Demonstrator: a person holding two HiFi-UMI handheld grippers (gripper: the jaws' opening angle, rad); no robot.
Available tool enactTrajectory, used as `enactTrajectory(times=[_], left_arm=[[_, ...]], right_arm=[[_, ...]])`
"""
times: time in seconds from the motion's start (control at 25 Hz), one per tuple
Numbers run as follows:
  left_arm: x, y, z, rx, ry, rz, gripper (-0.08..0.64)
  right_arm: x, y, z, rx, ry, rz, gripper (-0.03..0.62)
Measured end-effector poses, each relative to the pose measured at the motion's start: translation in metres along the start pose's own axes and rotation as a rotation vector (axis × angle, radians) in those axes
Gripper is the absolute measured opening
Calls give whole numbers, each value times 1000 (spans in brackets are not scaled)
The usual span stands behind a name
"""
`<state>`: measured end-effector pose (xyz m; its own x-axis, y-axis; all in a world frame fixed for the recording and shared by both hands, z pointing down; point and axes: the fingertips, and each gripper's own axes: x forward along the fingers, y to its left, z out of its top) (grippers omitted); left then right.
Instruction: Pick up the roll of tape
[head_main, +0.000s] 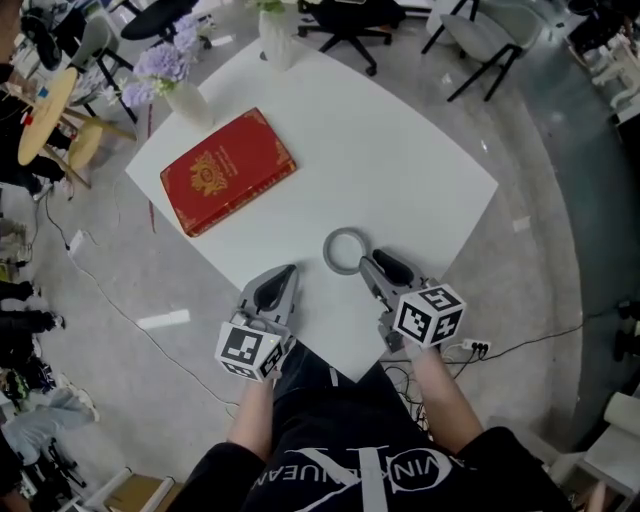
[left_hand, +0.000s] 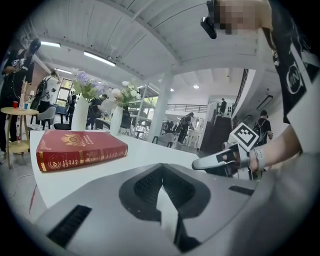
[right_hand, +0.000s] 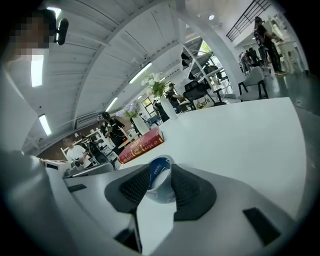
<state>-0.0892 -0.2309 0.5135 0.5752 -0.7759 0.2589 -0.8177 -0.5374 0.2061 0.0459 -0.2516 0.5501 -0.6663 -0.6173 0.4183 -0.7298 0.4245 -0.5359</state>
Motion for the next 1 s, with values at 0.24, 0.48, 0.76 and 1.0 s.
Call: enactTrajectory(times=[0.24, 0.48, 0.76, 1.0], left_arm=[[4, 10, -2, -13, 6, -11, 4], [0, 16, -7, -38, 3, 5, 4], [-2, 21, -9, -45, -6, 19, 3], [-3, 19, -6, -45, -11, 16, 4]], right_arm=[[24, -9, 2, -68, 84, -75, 150], [40, -17, -1, -158, 200, -140, 142], [50, -23, -6, -232, 293, -196, 118], [55, -23, -5, -269, 288, -185, 79]])
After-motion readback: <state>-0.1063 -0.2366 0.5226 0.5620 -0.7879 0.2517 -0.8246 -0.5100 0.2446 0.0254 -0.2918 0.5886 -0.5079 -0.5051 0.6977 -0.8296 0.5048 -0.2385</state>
